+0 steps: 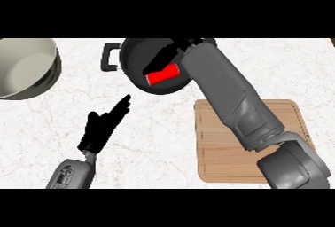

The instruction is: Pick the can from the cutting board and place it in the pot

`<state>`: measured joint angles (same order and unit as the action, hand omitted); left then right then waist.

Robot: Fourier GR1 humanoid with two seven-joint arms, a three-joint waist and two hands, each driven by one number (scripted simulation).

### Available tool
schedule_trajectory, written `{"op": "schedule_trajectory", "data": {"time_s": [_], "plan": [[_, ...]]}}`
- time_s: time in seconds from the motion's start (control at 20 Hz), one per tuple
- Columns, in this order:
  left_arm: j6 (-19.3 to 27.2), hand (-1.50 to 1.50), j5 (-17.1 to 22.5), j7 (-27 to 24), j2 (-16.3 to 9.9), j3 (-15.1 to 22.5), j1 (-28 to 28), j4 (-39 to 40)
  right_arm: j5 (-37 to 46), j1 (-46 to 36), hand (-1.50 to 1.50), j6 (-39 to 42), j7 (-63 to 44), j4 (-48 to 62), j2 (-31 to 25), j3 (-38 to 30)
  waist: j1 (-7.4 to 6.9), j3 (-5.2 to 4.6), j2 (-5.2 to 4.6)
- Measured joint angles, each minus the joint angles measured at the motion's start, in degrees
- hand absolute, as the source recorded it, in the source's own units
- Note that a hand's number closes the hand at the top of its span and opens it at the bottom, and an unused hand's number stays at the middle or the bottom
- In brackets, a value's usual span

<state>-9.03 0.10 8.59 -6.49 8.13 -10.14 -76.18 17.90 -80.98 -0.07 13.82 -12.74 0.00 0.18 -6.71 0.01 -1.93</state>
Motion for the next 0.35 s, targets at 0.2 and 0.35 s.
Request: {"op": "schedule_trajectory", "data": {"time_s": [0.2,0.35], "plan": [[0.31,0.0,-0.09,-0.15,-0.3,-0.52,0.29,-0.04,-4.72,-0.7,-1.5,-2.51,0.79,-0.13,-1.63,-5.56,0.99,-0.02,-0.04],[0.59,0.0,-0.16,0.03,-0.13,-0.58,0.52,-0.29,-7.67,-0.58,-1.5,-1.86,2.61,0.07,-4.13,-9.06,1.27,-0.01,-0.16]]}}
